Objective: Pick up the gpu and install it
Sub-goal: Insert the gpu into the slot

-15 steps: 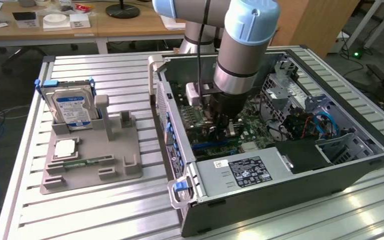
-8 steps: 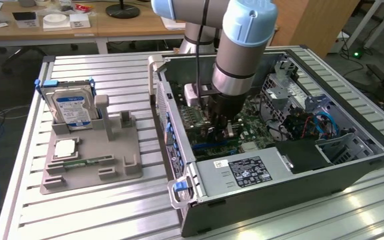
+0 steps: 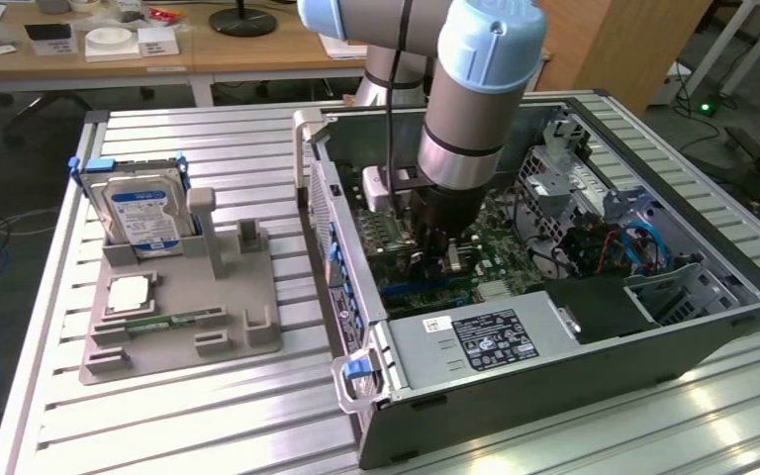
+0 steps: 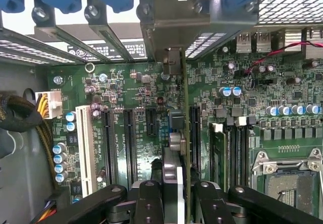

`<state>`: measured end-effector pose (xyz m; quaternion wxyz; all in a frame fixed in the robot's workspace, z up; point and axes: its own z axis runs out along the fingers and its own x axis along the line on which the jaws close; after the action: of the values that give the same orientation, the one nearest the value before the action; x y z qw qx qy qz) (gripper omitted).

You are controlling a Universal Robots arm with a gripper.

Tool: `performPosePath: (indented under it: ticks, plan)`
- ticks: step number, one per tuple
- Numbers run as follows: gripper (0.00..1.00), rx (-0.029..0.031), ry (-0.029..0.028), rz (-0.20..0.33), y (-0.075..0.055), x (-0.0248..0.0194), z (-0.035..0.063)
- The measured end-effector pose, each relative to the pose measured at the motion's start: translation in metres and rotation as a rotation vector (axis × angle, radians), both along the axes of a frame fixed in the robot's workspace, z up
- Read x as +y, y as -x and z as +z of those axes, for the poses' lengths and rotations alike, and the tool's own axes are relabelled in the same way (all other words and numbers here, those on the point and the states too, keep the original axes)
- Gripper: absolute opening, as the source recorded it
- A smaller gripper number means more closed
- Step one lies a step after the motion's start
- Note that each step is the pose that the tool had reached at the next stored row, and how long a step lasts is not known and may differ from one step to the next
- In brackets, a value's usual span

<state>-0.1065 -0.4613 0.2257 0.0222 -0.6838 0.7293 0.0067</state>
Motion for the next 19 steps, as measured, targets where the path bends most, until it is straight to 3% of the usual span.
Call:
performPosePath:
  ticks: [5, 19]
  plan:
    - [0.29, 0.0019, 0.0, -0.001, 0.0004, -0.0022, -0.0007]
    - [0.29, 0.0012, -0.0002, 0.001, -0.0001, -0.0022, 0.0016]
